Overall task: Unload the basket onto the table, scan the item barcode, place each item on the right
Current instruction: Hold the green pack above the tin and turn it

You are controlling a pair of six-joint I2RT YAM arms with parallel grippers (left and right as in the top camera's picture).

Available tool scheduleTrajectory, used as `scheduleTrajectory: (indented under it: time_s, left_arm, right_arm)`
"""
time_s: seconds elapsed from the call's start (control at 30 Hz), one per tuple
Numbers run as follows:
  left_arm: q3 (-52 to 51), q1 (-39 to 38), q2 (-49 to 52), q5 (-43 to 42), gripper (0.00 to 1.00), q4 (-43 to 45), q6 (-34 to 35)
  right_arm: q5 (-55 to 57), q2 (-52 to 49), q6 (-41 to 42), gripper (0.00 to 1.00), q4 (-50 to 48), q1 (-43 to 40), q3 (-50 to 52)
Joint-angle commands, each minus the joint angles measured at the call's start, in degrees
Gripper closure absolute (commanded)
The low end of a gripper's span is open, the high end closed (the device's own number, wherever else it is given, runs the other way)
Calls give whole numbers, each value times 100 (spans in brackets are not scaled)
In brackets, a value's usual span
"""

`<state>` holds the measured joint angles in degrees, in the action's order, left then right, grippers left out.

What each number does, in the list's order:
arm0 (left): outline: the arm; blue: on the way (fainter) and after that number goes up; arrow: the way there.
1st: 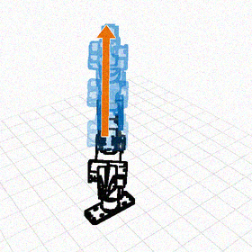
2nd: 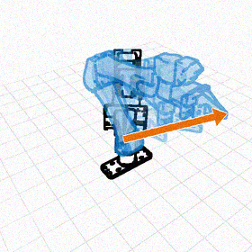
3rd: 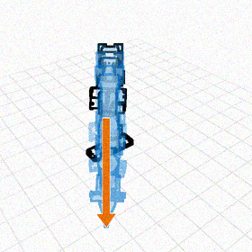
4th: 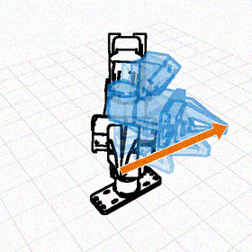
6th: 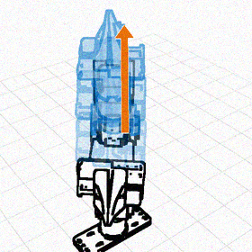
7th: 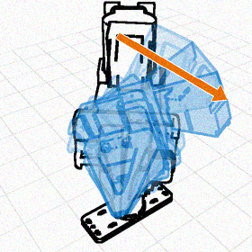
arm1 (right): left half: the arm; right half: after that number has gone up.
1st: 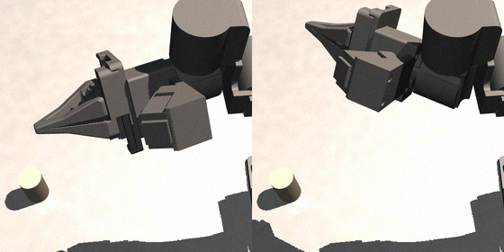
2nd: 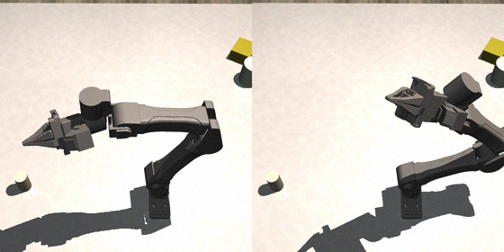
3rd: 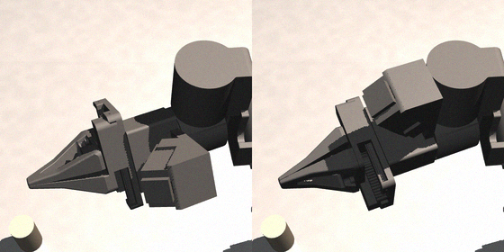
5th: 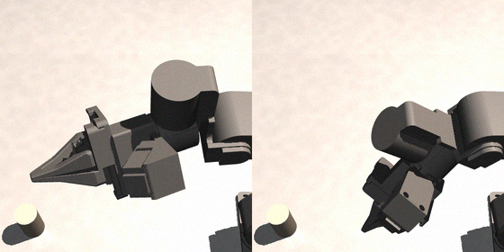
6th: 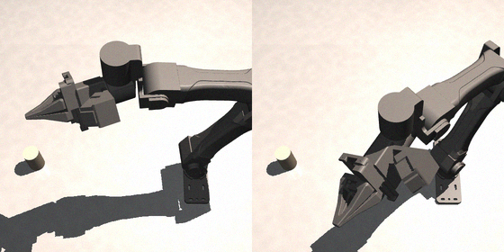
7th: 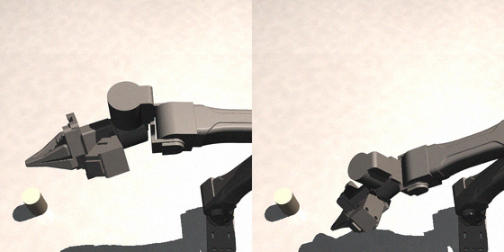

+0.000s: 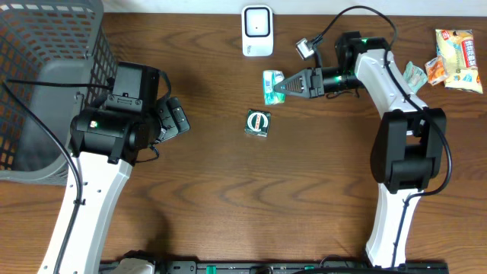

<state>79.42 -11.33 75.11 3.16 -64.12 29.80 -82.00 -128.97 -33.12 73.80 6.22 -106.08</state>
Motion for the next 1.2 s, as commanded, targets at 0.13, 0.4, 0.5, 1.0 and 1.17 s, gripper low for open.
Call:
scheduleTrajectory:
  time_s: [0.13, 0.4, 0.5, 1.0, 1.17]
  left_arm:
    - [20, 24, -20, 55, 2, -20, 7]
    - [20, 24, -20, 55, 3, -20, 7]
    - [20, 24, -20, 55, 2, -20, 7]
    - [20, 24, -20, 55, 2, -20, 7]
    - [20, 24, -20, 55, 2, -20, 7]
  right_arm:
    - [120, 164, -341, 99, -17, 321, -70]
    - [262, 164, -334, 99, -57, 330, -70]
    - [262, 164, -334, 99, -59, 332, -70]
    - [391, 164, -334, 99, -74, 363, -70]
    - [614, 164, -337, 99, -76, 363, -70]
